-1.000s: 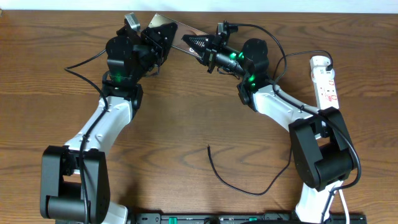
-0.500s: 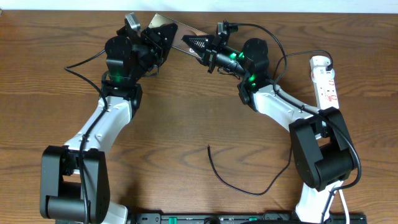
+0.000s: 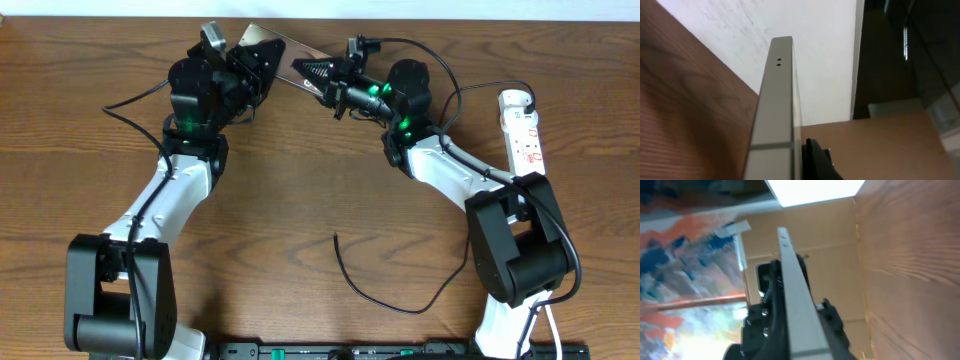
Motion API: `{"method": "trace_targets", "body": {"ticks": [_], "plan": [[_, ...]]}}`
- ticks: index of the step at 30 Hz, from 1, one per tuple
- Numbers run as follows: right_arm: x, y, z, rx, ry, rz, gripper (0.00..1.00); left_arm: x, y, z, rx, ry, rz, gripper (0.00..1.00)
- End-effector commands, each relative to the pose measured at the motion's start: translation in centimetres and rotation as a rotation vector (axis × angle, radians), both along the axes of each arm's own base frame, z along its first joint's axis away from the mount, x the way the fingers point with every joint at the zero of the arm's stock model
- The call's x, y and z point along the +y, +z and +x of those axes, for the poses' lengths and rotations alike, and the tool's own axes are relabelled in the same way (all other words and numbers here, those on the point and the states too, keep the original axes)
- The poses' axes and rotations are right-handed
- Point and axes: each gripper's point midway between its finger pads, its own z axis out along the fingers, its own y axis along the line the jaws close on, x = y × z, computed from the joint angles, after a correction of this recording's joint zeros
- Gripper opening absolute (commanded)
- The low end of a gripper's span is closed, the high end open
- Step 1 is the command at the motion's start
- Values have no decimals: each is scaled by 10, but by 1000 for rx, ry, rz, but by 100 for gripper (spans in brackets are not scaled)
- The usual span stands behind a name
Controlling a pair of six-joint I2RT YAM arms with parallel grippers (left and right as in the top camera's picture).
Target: Plug charger to phone and switch on socket
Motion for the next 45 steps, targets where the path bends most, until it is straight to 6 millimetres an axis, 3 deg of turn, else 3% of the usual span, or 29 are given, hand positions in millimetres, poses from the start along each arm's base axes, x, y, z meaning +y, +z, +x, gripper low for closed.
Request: {"method": "trace_targets", "body": {"ticks": [1,7,10,15,17,24,34,40,45], "plan": [[14,3,-24,-47,120,-22,14,-12,16,-9,-114,-77,70,7],[14,3,-23,-47,120,-22,36,-12,16,-9,-113,-76,70,8],[14,3,-23,-47,119,-22,53,-12,16,-9,-118,-76,76,7],[14,3,-23,-47,119,-22,90,-9,16,-8,-117,-70,76,7],[14,3,-23,-47,119,-22,98,-5,16,-7,-117,-62,77,7],[14,3,-23,-69,118,-29,99,25,15,2,-112,0,81,7],[15,-1,-26,-121,133,-58,99,108,16,5,-109,59,79,7],[16,-32,-30,-124,162,-172,99,146,17,-23,-117,-77,65,7],[11,-72,-34,-68,175,-300,99,156,18,-51,-123,-219,51,8]]}}
